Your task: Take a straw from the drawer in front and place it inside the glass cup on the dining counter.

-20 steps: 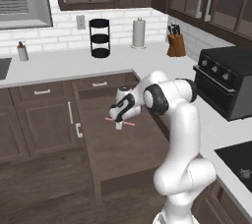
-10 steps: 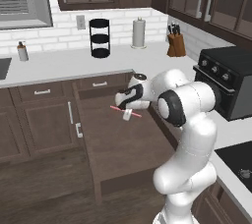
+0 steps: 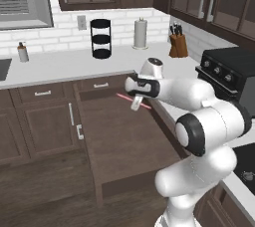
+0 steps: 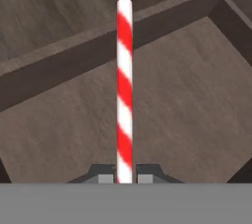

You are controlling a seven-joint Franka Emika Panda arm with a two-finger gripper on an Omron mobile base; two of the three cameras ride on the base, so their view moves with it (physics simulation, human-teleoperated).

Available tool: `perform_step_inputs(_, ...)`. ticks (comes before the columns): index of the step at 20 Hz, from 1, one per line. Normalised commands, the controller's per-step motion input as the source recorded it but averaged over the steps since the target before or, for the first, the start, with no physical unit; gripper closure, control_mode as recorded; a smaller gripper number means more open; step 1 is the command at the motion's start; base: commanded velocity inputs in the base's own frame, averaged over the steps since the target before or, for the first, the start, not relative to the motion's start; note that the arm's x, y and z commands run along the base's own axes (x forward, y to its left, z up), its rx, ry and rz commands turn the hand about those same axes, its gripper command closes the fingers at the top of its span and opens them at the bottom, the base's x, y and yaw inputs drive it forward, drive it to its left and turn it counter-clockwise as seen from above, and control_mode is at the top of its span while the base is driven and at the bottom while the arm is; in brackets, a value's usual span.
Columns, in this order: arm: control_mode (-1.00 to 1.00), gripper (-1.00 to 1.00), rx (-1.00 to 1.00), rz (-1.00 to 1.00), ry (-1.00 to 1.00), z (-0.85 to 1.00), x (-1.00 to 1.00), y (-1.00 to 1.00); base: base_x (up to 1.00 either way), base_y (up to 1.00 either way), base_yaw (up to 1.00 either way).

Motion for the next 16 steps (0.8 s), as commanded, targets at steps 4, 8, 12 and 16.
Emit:
perform_step_inputs(4,-1.00,1.00,0.07,-0.01,0.00,0.94,-0.46,-0.09,0.00,0.00,0.00)
perform_step_inputs(8,-1.00,1.00,0.07,-0.02,0.00,0.66,-0.52,-0.07,0.00,0.00,0.00)
perform_step_inputs(12,-1.00,1.00,0.04,-0.02,0.00,0.53,-0.53,0.00,0.00,0.00,0.00)
perform_step_inputs(16,-1.00,1.00,0.03,-0.02,0.00,0.72,-0.49,-0.02,0.00,0.00,0.00)
